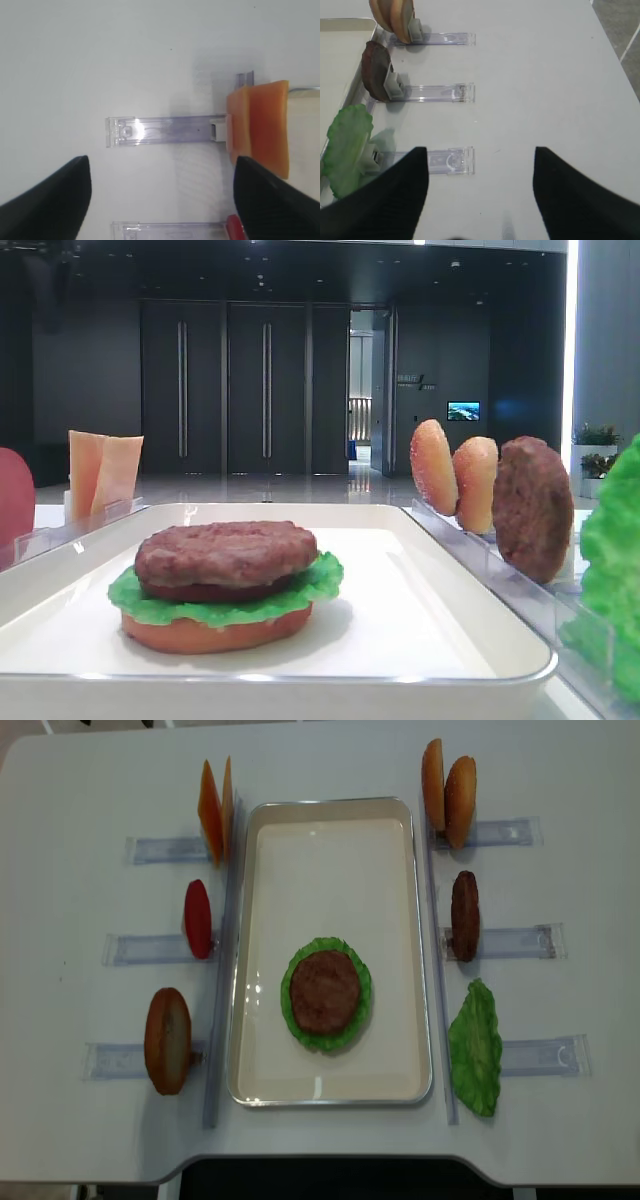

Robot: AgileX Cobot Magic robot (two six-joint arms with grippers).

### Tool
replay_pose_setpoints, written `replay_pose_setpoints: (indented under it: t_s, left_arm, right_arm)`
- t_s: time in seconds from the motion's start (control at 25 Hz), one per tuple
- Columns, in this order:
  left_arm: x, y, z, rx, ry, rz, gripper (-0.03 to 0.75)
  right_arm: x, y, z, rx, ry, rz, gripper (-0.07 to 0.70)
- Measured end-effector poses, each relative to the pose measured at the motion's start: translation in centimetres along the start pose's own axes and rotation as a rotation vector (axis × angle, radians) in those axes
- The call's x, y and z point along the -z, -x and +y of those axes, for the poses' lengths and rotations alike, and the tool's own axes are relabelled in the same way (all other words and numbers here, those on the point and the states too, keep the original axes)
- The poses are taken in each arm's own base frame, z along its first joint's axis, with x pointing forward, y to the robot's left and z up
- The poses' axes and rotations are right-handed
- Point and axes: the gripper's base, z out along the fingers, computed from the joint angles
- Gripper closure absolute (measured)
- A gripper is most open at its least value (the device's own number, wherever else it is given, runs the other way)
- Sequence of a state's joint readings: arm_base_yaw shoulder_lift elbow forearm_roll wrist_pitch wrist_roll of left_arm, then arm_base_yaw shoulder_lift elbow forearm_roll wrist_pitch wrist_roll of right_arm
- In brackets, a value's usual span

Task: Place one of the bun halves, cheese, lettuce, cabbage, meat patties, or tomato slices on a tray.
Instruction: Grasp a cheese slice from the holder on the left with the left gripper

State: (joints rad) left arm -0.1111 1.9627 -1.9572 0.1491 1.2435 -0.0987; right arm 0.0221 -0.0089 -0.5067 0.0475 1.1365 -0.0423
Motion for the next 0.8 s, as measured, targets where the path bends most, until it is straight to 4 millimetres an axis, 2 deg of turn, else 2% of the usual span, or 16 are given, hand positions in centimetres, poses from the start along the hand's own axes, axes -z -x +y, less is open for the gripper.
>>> replay_pose_setpoints:
  t_s: [0.28,0.52,0.8]
  left_arm:
    - [0.2,-0.2,-3.6,0.055,-0.014,-0.004,0.022]
    - [-1.2,-0.5,-6.6,0.115,-0.030,0.029,0.022]
    - [-2.5,-0.7,-8.6,0.127,-0.045,0.057,0.022]
  right_arm:
    - [0.0,0.0,0.0,0.000,0.000,-0.001,0.197]
    - [0.0,0.0,0.0,0.000,0.000,-0.001,0.197]
    - [0.0,0.0,0.0,0.000,0.000,-0.001,0.197]
